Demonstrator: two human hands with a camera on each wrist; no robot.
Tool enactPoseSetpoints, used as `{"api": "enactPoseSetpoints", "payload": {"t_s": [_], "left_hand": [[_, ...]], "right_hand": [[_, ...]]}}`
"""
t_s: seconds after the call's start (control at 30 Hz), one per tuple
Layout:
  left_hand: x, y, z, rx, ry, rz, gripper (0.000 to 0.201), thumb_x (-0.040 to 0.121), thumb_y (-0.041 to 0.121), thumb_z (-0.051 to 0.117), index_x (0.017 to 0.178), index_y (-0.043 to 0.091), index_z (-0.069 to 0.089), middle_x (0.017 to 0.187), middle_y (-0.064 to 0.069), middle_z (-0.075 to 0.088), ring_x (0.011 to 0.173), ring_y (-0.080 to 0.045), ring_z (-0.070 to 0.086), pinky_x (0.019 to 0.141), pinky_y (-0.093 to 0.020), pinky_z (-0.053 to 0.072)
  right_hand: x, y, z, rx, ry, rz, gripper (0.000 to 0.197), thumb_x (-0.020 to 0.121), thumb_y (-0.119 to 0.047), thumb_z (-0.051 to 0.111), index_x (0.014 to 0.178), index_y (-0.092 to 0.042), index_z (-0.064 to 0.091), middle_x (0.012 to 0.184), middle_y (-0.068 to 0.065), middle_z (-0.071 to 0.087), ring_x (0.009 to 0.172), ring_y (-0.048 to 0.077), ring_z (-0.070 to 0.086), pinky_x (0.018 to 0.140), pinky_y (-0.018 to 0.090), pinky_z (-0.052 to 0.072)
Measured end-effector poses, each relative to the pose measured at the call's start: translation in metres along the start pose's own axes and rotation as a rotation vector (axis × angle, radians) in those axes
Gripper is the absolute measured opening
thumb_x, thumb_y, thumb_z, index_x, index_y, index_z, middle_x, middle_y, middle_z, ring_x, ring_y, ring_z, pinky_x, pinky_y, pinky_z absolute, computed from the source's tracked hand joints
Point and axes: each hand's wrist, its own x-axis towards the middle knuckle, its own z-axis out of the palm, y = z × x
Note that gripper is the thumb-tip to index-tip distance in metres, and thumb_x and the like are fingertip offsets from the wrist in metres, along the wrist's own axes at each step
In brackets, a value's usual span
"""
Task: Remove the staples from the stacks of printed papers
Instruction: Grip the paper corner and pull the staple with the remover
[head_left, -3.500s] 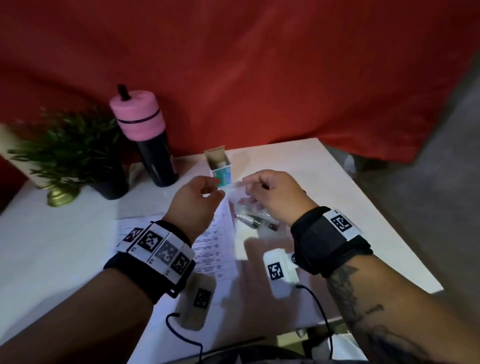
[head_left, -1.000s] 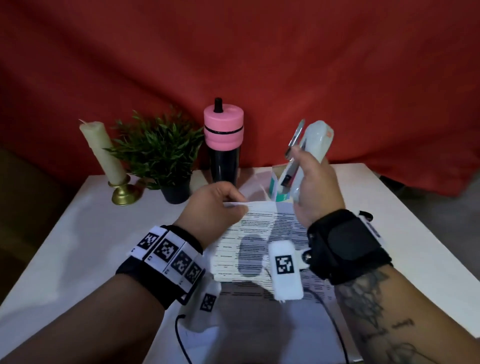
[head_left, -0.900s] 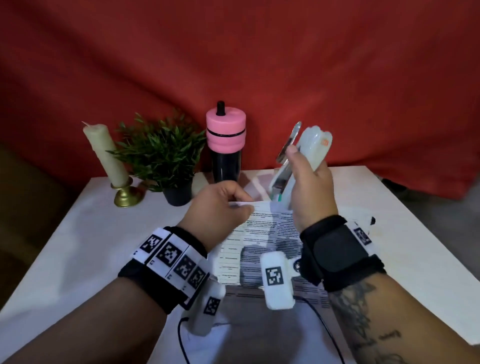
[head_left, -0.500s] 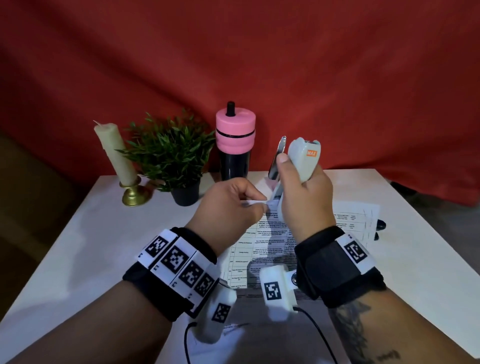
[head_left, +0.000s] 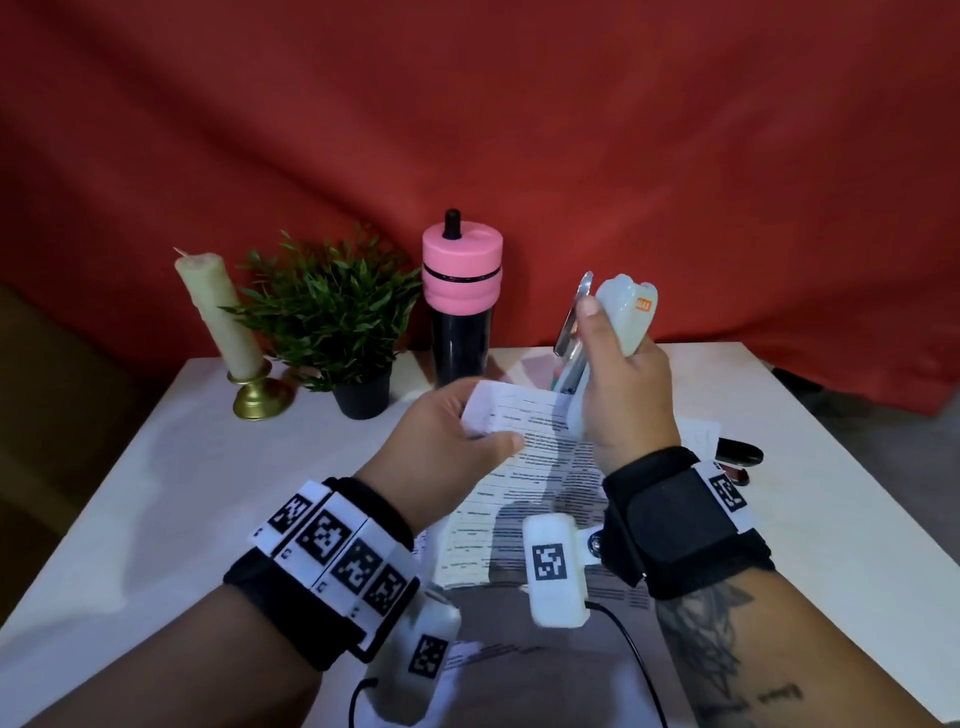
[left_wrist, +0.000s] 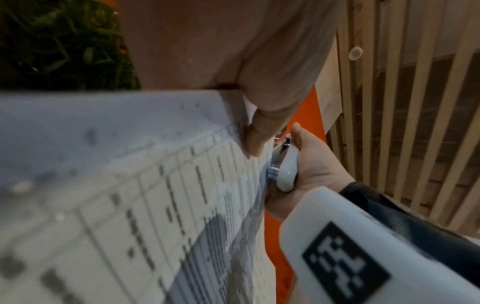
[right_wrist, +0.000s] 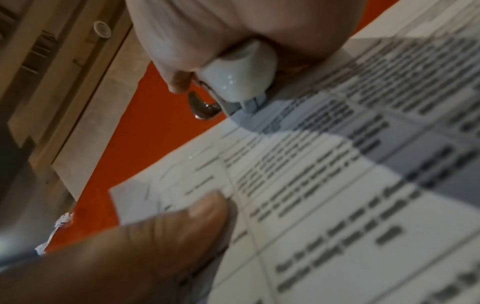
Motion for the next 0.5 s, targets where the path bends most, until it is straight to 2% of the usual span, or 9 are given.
{"api": "enactPoseSetpoints", "payload": {"t_s": [0.07,0.13,0.17,0.23,0.3,0.33,0.4,0.5], "left_hand": [[0.0,-0.001,0.0,0.069,-0.001,0.065,0.027,0.088,-0.003,0.061,0.092,0.021,0.074,0.088,0.007,0.076,0.083,-0.011,0.07,0.077,-0.023,0.055],[0.002,-0.001,-0.001,0.077,0.039,0.154,0.033,0.088,-0.007,0.06,0.085,0.022,0.076,0.086,0.012,0.075,0.084,-0.011,0.068,0.078,-0.02,0.054],[0.004,-0.001,-0.002,0.048,0.048,0.213,0.027,0.086,-0.006,0.063,0.086,0.017,0.076,0.089,0.008,0.075,0.089,-0.014,0.069,0.084,-0.023,0.055],[0.004,-0.003,-0.005,0.009,0.026,0.33,0.013,0.08,0.009,0.072,0.093,0.01,0.077,0.101,-0.005,0.073,0.097,-0.018,0.068,0.091,-0.029,0.054],[0.001,-0.005,-0.008,0.062,0.029,0.414,0.022,0.077,0.027,0.07,0.095,0.018,0.078,0.109,-0.002,0.07,0.104,-0.016,0.065,0.091,-0.031,0.054],[0.001,-0.007,-0.008,0.084,0.028,0.446,0.021,0.077,0.029,0.069,0.096,0.023,0.077,0.111,0.001,0.069,0.107,-0.016,0.064,0.09,-0.033,0.054],[0.001,-0.009,-0.01,0.163,0.036,0.534,0.02,0.077,0.021,0.074,0.096,0.025,0.076,0.113,0.004,0.067,0.109,-0.012,0.063,0.089,-0.033,0.055],[0.002,-0.008,-0.008,0.3,0.061,0.653,0.022,0.075,0.006,0.074,0.094,0.017,0.077,0.114,0.004,0.066,0.107,-0.006,0.062,0.09,-0.023,0.052]], "right_hand": [[-0.001,-0.001,-0.006,0.052,0.002,-0.009,0.037,0.089,-0.047,0.06,0.081,-0.011,0.066,0.07,0.005,0.063,0.067,0.02,0.061,0.067,0.038,0.053],[-0.002,-0.003,-0.012,0.064,0.055,-0.069,0.035,0.087,-0.048,0.06,0.077,-0.015,0.063,0.064,-0.005,0.061,0.065,0.013,0.059,0.064,0.031,0.05],[-0.002,-0.004,-0.016,0.073,0.086,-0.106,0.031,0.089,-0.045,0.059,0.075,-0.018,0.06,0.058,-0.011,0.059,0.061,0.009,0.058,0.061,0.026,0.048],[-0.001,-0.005,-0.024,0.073,0.143,-0.178,0.027,0.091,-0.042,0.058,0.073,-0.022,0.057,0.053,-0.015,0.057,0.056,0.004,0.056,0.057,0.021,0.045],[-0.001,-0.007,-0.032,0.061,0.188,-0.253,0.029,0.084,-0.05,0.057,0.074,-0.024,0.056,0.055,-0.017,0.057,0.058,0.004,0.056,0.058,0.021,0.044],[0.0,-0.006,-0.036,0.066,0.203,-0.286,0.032,0.081,-0.053,0.056,0.074,-0.023,0.055,0.055,-0.018,0.057,0.059,0.004,0.056,0.058,0.021,0.044],[0.001,-0.004,-0.041,0.067,0.226,-0.324,0.034,0.08,-0.054,0.055,0.076,-0.02,0.054,0.056,-0.019,0.056,0.06,0.005,0.056,0.06,0.022,0.044],[0.002,-0.003,-0.045,0.07,0.245,-0.363,0.033,0.08,-0.052,0.054,0.079,-0.019,0.054,0.057,-0.018,0.057,0.06,0.007,0.057,0.059,0.025,0.047]]}}
